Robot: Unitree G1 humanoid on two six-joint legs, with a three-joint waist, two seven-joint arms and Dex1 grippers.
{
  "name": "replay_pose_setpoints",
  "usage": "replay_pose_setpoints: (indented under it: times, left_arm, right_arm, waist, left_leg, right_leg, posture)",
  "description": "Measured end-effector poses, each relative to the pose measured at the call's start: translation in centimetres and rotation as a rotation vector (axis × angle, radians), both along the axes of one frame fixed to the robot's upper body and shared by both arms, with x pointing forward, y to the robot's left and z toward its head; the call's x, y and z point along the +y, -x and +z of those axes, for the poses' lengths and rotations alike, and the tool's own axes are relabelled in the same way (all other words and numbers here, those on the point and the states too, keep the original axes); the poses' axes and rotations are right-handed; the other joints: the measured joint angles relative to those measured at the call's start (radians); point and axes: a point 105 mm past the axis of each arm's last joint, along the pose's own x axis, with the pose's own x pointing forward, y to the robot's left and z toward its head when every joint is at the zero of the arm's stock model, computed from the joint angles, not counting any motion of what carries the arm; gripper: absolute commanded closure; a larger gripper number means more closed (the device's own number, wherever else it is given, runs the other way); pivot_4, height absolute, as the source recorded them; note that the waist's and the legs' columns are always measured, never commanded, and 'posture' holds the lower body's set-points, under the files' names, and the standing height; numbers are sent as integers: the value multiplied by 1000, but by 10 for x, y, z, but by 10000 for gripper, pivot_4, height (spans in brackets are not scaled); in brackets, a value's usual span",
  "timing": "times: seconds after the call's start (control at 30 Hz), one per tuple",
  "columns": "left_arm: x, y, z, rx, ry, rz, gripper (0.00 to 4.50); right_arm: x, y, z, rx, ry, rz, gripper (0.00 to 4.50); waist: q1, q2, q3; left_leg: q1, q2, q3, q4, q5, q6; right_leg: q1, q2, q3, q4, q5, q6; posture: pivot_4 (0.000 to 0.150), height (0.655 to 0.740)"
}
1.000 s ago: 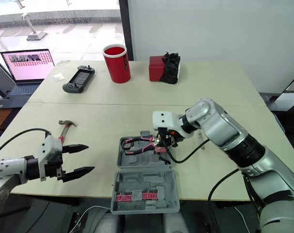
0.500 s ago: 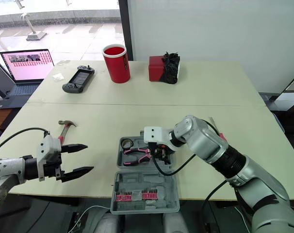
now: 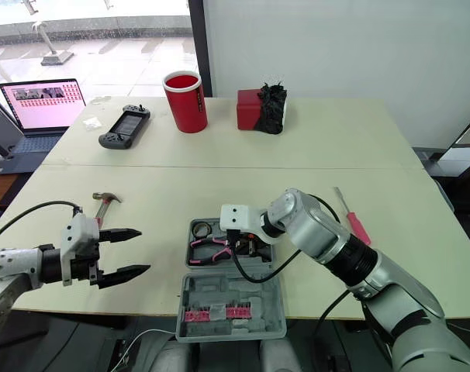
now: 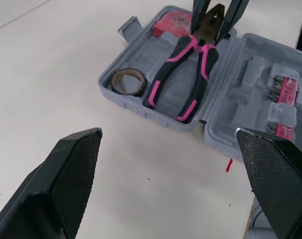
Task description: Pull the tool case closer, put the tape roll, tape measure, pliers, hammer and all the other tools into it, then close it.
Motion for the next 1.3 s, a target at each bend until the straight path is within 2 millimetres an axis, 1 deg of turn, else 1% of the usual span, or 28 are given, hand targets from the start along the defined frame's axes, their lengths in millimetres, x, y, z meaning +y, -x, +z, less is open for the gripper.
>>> replay_pose_setpoints:
  times: [0.07,0.17,0.2,0.23,0.33,0.4,0.47,0.53,0.63,0.7,0.73,0.8,0.87,0.93,0.97,1.0,1.13,1.3]
  left_arm:
    - [0,0,-1,4,-1,-2,0]
    - [-1,-1,-1,4,-4,-6,0]
    - [-2,-1,-1,1,-4,-7,0]
    - [-2,-1,0,-1,-4,-8,0]
    - [-2,-2,1,-4,-4,-10,0]
    - [-3,-2,1,-6,-4,-14,0]
    - [-2,-3,0,-2,-3,-15,0]
    - [-1,-3,-3,8,1,-14,0]
    - [-1,-2,-8,21,-3,-22,0]
    - [0,-2,-11,23,4,-24,0]
    - [-1,-2,-12,22,4,-29,0]
    - [-1,-2,-12,21,5,-35,0]
    - [-1,-3,-11,16,4,-37,0]
    - [-1,-3,-11,10,1,-41,0]
    - [-1,-3,-11,8,0,-43,0]
    - [-2,-3,-11,6,-2,-45,0]
    - [-1,-3,-11,3,-8,-47,0]
    - [2,-3,-13,14,-8,-39,0]
  right_arm:
    - [-1,0,-3,12,1,-12,24888]
    - [0,-1,-7,16,-3,-23,10559]
    - [0,-1,-7,14,-3,-24,6524]
    - [0,-1,-7,11,-4,-24,1112]
    - [0,-2,-1,18,-42,-30,1112]
    - [2,-3,13,-2,-121,-24,1112]
    - [7,-5,28,-55,-224,-11,1112]
    - [13,-6,39,-119,-387,-13,1112]
    - [11,-3,36,-127,-435,-14,1112]
    - [13,2,33,-76,-481,-7,6340]
    - [13,2,29,-75,-490,4,9994]
    - [10,1,16,-79,-473,0,18991]
    - [6,-1,-4,-56,-444,-27,30004]
    - [5,0,-17,-33,-435,-37,40380]
    - [5,0,-21,-32,-429,-36,44022]
    - [4,-1,-24,-42,-416,-30,44623]
    - [3,-6,-32,-51,-407,-52,44623]
    - [3,-12,-34,-49,-429,-82,44623]
  waist:
    - [0,0,0]
    - [2,0,0]
    - [2,0,0]
    - [2,0,0]
    - [2,0,0]
    - [3,0,0]
    - [2,0,0]
    - [2,-1,-1]
    - [2,-1,-1]
    - [1,-1,-1]
    - [1,-1,-1]
    - [2,-1,-1]
    - [2,-1,-1]
    - [2,-1,-1]
    - [2,-1,-1]
    - [1,-1,-1]
    - [1,-1,-1]
    - [2,-1,-1]
  left_leg:
    - [0,0,0,0,0,0]
    - [0,0,0,0,0,0]
    - [0,0,0,0,0,0]
    - [0,0,0,0,0,0]
    - [0,0,0,0,0,0]
    - [0,0,0,0,0,0]
    - [0,0,0,0,0,0]
    - [0,0,0,-1,0,0]
    - [0,0,0,0,0,0]
    - [0,0,0,0,0,0]
    - [0,0,0,0,0,0]
    - [0,0,0,0,0,0]
    - [0,0,0,0,0,0]
    - [0,0,0,0,0,0]
    - [0,0,0,0,0,0]
    - [0,0,0,0,0,0]
    - [0,0,0,0,0,0]
    - [0,0,0,0,0,0]
  right_leg:
    - [0,0,0,0,0,0]
    - [0,0,0,0,0,0]
    - [0,0,0,0,0,0]
    - [0,0,0,0,0,0]
    - [0,0,0,0,0,0]
    - [0,0,0,0,0,0]
    - [0,0,0,0,0,0]
    - [0,0,0,0,0,0]
    - [0,0,0,0,0,0]
    - [0,0,0,0,0,0]
    - [0,0,0,0,0,0]
    - [1,0,0,0,0,0]
    - [1,0,0,0,0,0]
    - [1,0,0,0,0,0]
    - [1,0,0,0,0,0]
    - [1,0,0,0,0,0]
    - [1,0,0,0,0,0]
    - [1,0,0,0,0,0]
  posture:
    - [1500,7400]
    - [1500,7400]
    - [1500,7400]
    - [1500,7400]
    - [1500,7400]
    - [1500,7400]
    - [1500,7400]
    - [1500,7400]
    - [1500,7400]
    - [1500,7400]
    - [1500,7400]
    - [1500,7400]
    - [1500,7400]
    - [1500,7400]
    - [1500,7400]
    - [1500,7400]
    - [1500,7400]
    - [1500,7400]
